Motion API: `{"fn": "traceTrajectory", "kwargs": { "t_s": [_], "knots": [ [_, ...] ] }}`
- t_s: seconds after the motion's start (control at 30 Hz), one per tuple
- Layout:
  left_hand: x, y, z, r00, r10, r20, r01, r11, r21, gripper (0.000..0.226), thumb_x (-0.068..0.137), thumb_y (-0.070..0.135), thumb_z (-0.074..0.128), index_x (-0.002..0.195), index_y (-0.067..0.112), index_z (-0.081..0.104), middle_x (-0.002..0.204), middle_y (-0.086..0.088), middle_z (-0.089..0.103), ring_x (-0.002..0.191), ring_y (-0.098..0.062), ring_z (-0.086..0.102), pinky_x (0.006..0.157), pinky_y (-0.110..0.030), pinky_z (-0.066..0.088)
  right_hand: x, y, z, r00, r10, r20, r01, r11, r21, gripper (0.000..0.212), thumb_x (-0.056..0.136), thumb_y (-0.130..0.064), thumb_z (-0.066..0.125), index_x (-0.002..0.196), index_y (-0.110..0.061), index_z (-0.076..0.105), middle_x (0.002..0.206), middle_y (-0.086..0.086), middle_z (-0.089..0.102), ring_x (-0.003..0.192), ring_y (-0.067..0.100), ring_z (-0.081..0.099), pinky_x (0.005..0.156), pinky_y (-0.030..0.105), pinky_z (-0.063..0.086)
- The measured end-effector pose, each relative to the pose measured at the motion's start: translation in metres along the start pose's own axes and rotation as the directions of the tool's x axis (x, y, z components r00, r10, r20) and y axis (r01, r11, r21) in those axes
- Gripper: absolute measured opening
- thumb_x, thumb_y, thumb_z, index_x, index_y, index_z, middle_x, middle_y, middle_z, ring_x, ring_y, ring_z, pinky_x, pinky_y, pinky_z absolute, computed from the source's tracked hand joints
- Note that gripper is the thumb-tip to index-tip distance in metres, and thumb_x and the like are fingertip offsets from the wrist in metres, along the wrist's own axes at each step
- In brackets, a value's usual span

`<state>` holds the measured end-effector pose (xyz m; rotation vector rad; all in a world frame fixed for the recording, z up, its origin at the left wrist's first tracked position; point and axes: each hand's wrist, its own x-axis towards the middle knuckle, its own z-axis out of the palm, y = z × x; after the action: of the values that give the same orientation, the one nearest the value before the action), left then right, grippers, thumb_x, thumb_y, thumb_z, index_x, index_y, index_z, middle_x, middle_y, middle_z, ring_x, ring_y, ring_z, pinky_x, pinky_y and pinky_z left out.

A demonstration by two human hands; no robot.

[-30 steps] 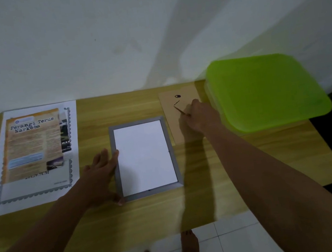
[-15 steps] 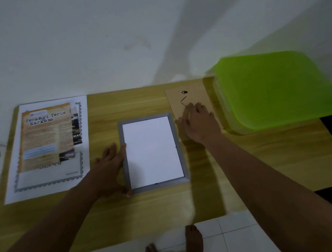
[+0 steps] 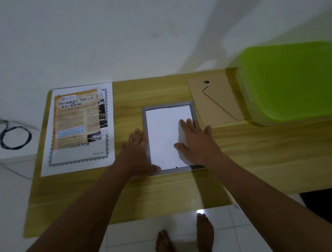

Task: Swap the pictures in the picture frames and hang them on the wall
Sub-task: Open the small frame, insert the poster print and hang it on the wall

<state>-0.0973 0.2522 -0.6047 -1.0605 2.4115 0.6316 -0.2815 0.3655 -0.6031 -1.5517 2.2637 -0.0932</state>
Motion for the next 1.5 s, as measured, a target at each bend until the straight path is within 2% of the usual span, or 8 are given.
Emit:
{"fn": "traceTrajectory", "kwargs": {
  "t_s": [0.23, 0.33, 0.67, 0.9, 1.07, 1.2, 1.37, 1.5],
  "knots": [
    [-0.002, 0.014, -0.003, 0.984, -0.078, -0.159, 0.036, 0.967, -0.251, 0.099, 0.085, 0.060, 0.058, 0.154, 0.012, 0.006, 0.161, -0.015, 0.001, 0.149, -0.033, -0.001, 0.117, -0.056, 0.016, -0.005, -0.010, -0.007, 0.994, -0.007, -0.109, 0.035, 0.968, 0.249, 0.059, 0.101, -0.027, 0.050, 0.154, -0.016, 0.025, 0.151, 0.008, 0.041, 0.142, 0.027, 0.032, 0.119, 0.050, 0.011],
    [0.000, 0.017, -0.004, 0.969, -0.112, -0.219, 0.023, 0.927, -0.374, 0.085, 0.086, 0.055, 0.056, 0.151, 0.013, 0.022, 0.156, -0.016, 0.024, 0.145, -0.034, 0.016, 0.111, -0.057, 0.027, -0.004, -0.011, -0.008, 0.988, 0.029, -0.153, 0.035, 0.914, 0.404, 0.053, 0.101, -0.022, 0.053, 0.151, -0.019, 0.035, 0.138, 0.007, 0.057, 0.124, 0.030, 0.052, 0.102, 0.035, 0.039],
    [-0.011, 0.027, -0.017, 0.863, -0.187, -0.469, -0.115, 0.832, -0.543, 0.057, 0.084, 0.038, 0.056, 0.137, 0.017, 0.052, 0.111, -0.016, 0.066, 0.102, -0.032, 0.059, 0.083, -0.035, 0.048, -0.008, -0.011, -0.025, 0.979, 0.091, -0.183, 0.050, 0.761, 0.647, 0.047, 0.098, -0.019, 0.055, 0.144, -0.028, 0.048, 0.126, -0.017, 0.060, 0.102, -0.001, 0.052, 0.073, -0.004, 0.034],
    [-0.021, 0.032, -0.039, 0.796, -0.247, -0.552, -0.241, 0.708, -0.664, 0.056, 0.083, 0.008, 0.068, 0.134, 0.027, 0.056, 0.089, 0.003, 0.069, 0.080, -0.014, 0.067, 0.076, -0.032, 0.056, -0.015, -0.011, -0.041, 0.983, 0.127, -0.131, -0.014, 0.769, 0.639, 0.047, 0.102, -0.025, 0.050, 0.147, -0.027, 0.041, 0.127, -0.012, 0.056, 0.114, 0.012, 0.053, 0.086, 0.023, 0.037],
    [-0.034, 0.042, -0.058, 0.818, -0.141, -0.557, -0.316, 0.699, -0.642, 0.058, 0.085, 0.005, 0.063, 0.138, 0.027, 0.051, 0.103, 0.000, 0.073, 0.094, -0.012, 0.067, 0.084, -0.021, 0.051, -0.018, -0.018, -0.054, 0.983, 0.147, -0.109, -0.069, 0.847, 0.526, 0.058, 0.103, -0.037, 0.045, 0.155, -0.024, 0.023, 0.162, 0.002, 0.021, 0.149, 0.022, 0.018, 0.120, 0.046, 0.019],
    [-0.048, 0.059, -0.069, 0.831, -0.043, -0.555, -0.335, 0.758, -0.560, 0.055, 0.086, 0.004, 0.059, 0.136, 0.027, 0.055, 0.085, 0.003, 0.070, 0.068, 0.001, 0.057, 0.065, -0.002, 0.038, -0.024, -0.031, -0.077, 0.970, 0.220, -0.106, -0.080, 0.700, 0.710, 0.053, 0.100, -0.051, 0.042, 0.145, -0.023, 0.045, 0.148, 0.001, 0.048, 0.136, 0.020, 0.044, 0.108, 0.035, 0.036],
    [-0.068, 0.086, -0.069, 0.794, 0.031, -0.607, -0.421, 0.747, -0.514, 0.048, 0.086, 0.004, 0.065, 0.130, 0.021, 0.059, 0.088, 0.005, 0.066, 0.071, -0.007, 0.060, 0.062, 0.001, 0.038, -0.036, -0.038, -0.109, 0.954, 0.265, -0.139, -0.015, 0.506, 0.862, 0.034, 0.100, -0.046, 0.048, 0.113, -0.022, 0.068, 0.110, 0.000, 0.069, 0.099, 0.007, 0.060, 0.090, 0.032, 0.046],
    [-0.069, 0.099, -0.062, 0.804, 0.076, -0.590, -0.458, 0.711, -0.533, 0.047, 0.086, 0.007, 0.066, 0.129, 0.024, 0.060, 0.099, 0.007, 0.068, 0.083, -0.007, 0.064, 0.068, -0.007, 0.043, -0.046, -0.029, -0.115, 0.956, 0.289, -0.051, -0.068, 0.387, 0.920, 0.040, 0.096, -0.030, 0.061, 0.133, -0.016, 0.059, 0.118, 0.003, 0.067, 0.104, 0.011, 0.063, 0.096, 0.044, 0.054]
  ]
}}
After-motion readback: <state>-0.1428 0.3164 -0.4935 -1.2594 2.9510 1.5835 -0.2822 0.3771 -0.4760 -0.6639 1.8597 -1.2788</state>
